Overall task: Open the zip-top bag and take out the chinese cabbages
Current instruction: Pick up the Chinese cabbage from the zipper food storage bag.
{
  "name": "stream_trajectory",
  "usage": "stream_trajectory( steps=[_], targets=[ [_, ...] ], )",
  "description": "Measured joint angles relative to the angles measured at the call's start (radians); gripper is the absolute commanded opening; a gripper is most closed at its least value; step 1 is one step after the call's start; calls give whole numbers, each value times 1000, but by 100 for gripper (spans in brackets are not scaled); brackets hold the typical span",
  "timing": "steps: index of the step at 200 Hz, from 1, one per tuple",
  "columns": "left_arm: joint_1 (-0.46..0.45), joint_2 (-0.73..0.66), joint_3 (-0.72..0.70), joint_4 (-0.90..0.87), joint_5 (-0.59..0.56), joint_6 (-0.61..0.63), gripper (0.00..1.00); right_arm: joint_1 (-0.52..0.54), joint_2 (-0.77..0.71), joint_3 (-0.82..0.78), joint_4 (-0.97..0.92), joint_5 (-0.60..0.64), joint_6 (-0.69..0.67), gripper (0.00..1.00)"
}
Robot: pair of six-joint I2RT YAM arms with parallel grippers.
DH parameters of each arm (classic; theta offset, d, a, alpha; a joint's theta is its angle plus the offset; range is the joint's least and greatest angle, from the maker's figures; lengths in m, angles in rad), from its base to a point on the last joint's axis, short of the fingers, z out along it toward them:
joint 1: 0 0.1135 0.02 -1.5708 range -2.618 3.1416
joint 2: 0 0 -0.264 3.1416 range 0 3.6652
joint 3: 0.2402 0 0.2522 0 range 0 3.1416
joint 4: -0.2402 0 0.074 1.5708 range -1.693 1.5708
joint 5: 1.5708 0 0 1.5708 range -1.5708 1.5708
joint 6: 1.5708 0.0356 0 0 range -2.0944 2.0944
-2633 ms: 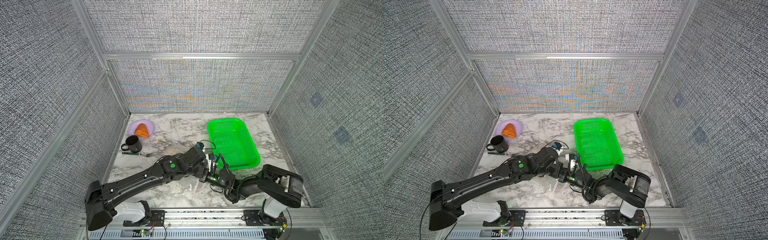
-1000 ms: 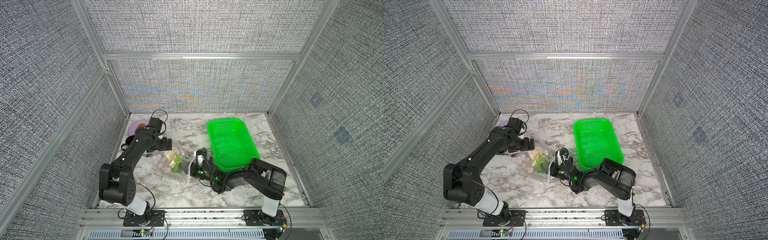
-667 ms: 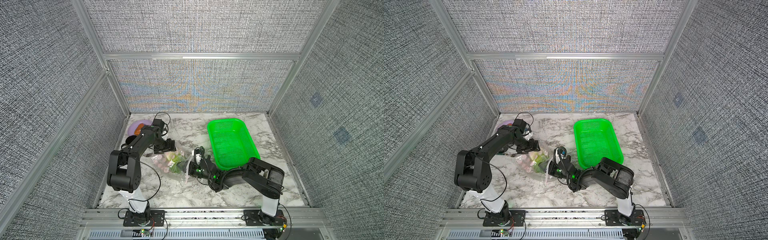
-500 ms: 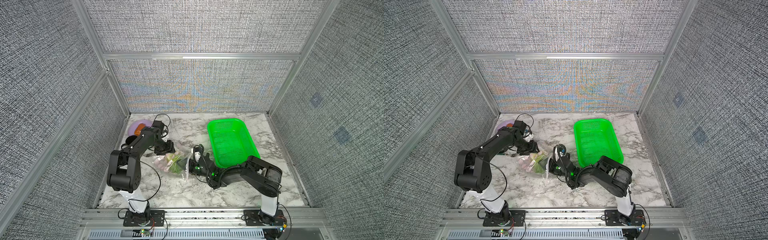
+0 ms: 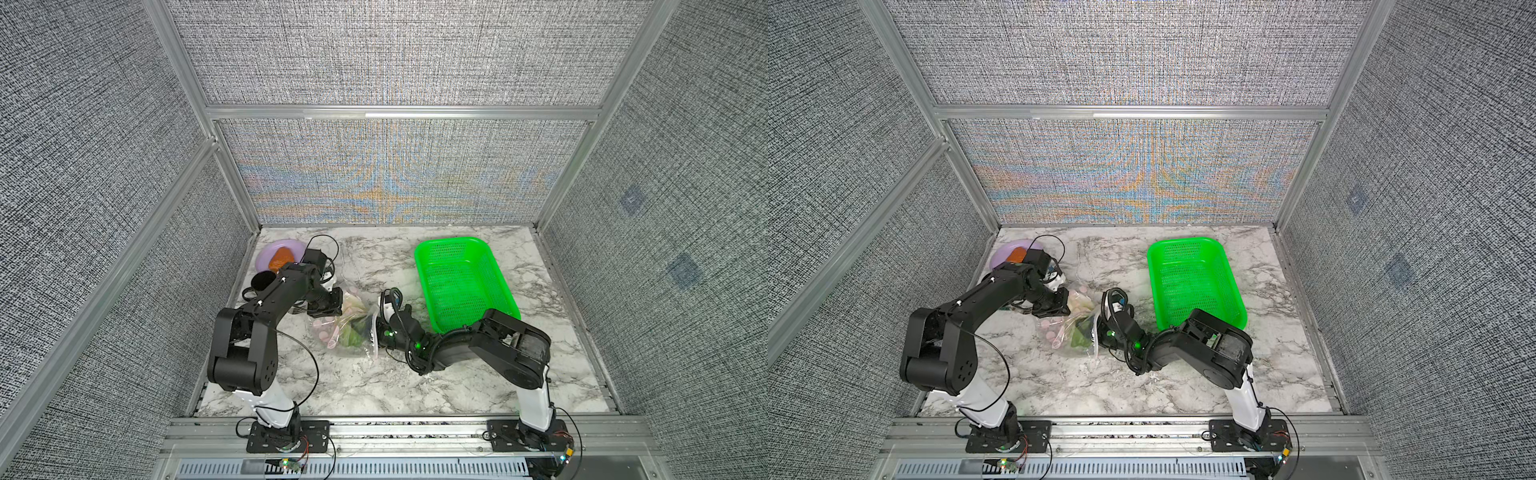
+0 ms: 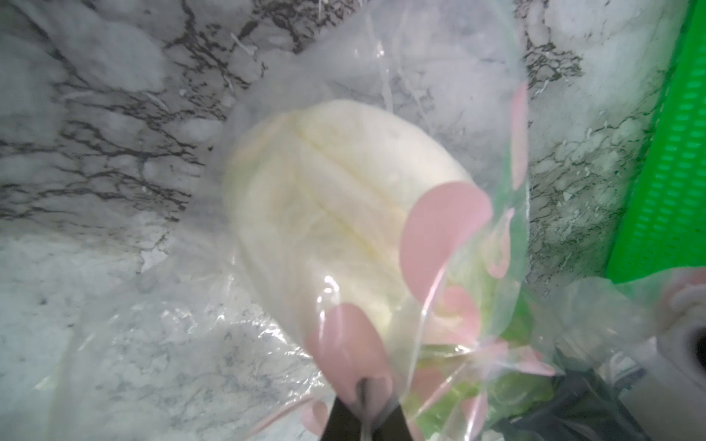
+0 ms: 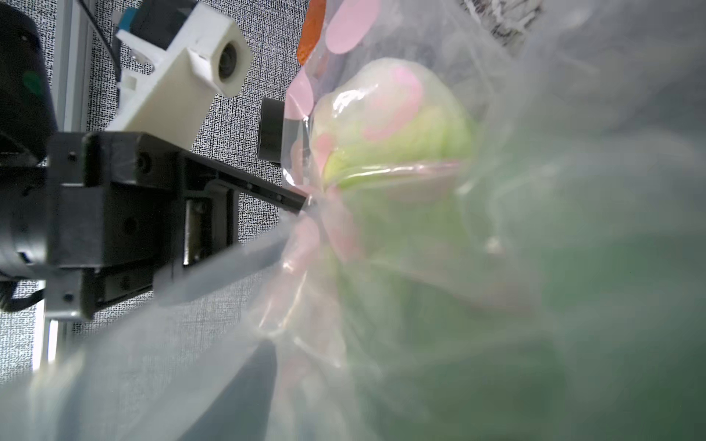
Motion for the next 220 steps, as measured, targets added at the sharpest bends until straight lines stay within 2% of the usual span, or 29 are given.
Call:
stream_trajectory(
  steps=[49, 95, 159, 220],
  targets=[
    [-3, -34, 16, -44, -24, 2, 0, -5, 12, -32, 67, 18, -3, 41],
    [-2, -34, 12, -55, -47, 4, 0, -23, 40, 14, 79, 14, -24, 39],
    [0, -49, 10, -64, -69, 3, 0, -30, 25, 37, 56, -19, -90, 0],
    [-4, -140, 13, -49, -129, -27, 0, -31, -46, -18, 44, -91, -157, 0]
  ],
)
